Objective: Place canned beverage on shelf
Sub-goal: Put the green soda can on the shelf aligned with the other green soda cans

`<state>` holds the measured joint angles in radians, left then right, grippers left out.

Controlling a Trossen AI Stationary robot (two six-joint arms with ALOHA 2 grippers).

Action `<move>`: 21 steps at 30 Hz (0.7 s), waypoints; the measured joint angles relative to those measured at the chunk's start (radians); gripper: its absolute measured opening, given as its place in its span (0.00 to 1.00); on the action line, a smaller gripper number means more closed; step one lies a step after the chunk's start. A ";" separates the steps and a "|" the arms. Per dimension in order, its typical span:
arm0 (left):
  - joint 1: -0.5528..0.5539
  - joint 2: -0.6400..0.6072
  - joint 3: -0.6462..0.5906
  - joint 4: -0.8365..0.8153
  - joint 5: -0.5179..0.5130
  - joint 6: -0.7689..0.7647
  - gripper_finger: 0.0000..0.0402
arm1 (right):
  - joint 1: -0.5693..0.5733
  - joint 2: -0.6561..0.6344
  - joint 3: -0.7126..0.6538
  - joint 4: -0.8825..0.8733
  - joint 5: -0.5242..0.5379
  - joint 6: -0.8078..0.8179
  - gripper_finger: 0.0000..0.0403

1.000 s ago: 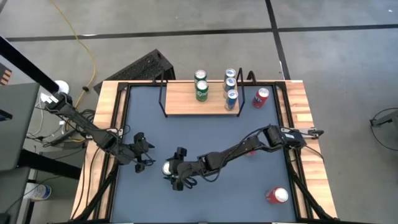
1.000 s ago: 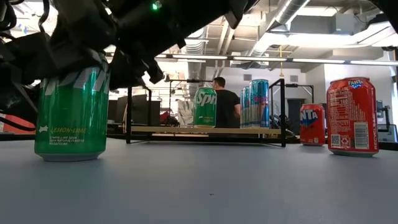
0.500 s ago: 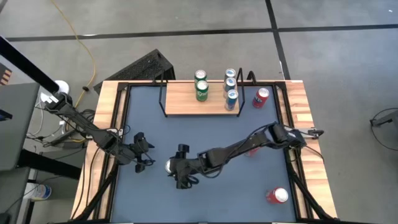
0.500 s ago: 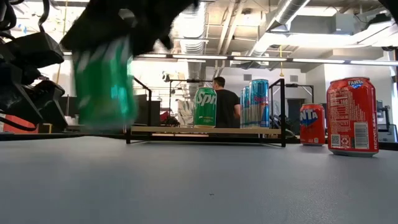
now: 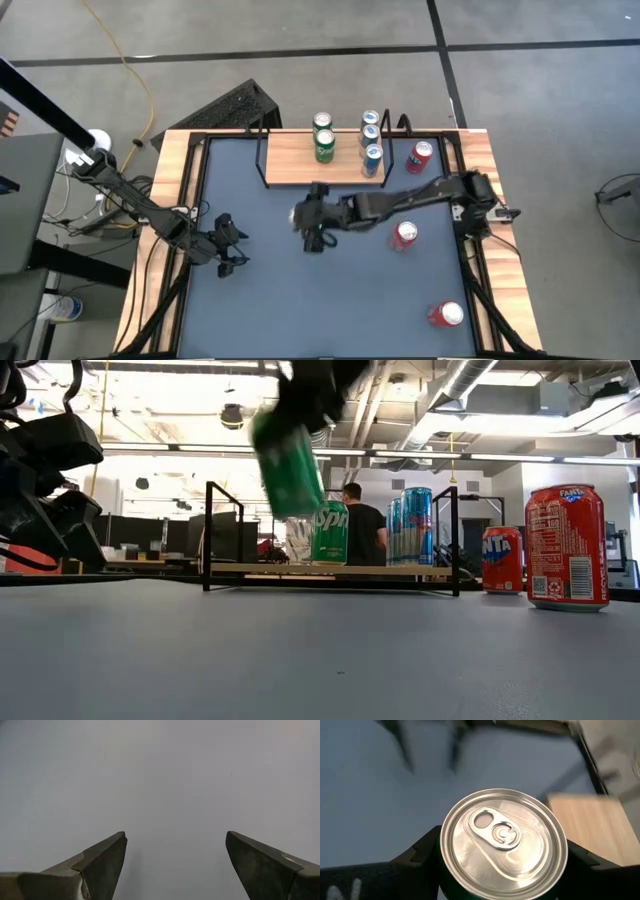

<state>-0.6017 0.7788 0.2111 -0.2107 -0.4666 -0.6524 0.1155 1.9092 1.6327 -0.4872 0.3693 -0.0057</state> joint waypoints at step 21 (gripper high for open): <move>0.000 0.000 0.000 -0.002 0.010 -0.026 0.82 | -0.407 -0.183 -0.449 0.461 -0.295 -0.026 0.65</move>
<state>-0.6014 0.7791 0.2111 -0.2123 -0.4568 -0.6781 -0.2918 1.7265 1.1840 -0.0257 0.0746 -0.0319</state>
